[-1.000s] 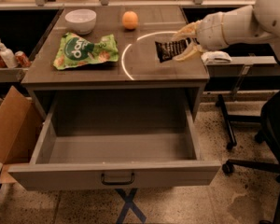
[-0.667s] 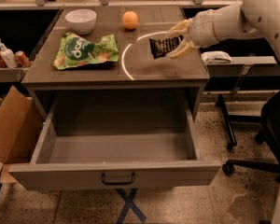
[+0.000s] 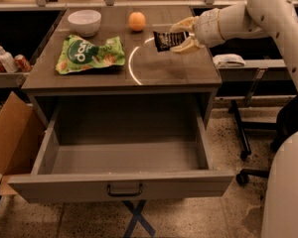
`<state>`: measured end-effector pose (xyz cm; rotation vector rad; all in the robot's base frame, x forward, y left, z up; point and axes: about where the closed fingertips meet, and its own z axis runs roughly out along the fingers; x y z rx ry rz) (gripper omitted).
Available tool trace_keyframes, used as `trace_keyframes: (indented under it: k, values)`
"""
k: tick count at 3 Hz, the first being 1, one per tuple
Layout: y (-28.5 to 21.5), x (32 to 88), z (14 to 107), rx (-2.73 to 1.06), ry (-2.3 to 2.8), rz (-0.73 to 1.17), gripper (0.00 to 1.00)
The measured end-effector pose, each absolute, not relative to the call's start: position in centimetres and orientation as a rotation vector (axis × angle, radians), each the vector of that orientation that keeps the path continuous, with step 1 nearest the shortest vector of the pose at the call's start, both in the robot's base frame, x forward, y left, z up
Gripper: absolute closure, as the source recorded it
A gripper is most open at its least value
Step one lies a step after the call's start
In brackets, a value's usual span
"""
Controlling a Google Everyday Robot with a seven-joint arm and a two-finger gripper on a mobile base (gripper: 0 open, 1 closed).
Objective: Pick rxbar chocolate from top drawer and place on counter
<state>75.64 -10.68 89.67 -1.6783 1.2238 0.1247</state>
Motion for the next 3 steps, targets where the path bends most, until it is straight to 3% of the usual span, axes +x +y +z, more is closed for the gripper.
trace_keyframes:
  k: [1, 2, 3]
  values:
    - [-10.5, 76.1, 89.7, -1.670, 1.229, 0.146, 0.12]
    - [-11.3, 76.0, 90.3, -1.656, 1.240, 0.143, 0.00]
    - [-13.6, 74.8, 91.5, -1.633, 1.278, 0.110, 0.00]
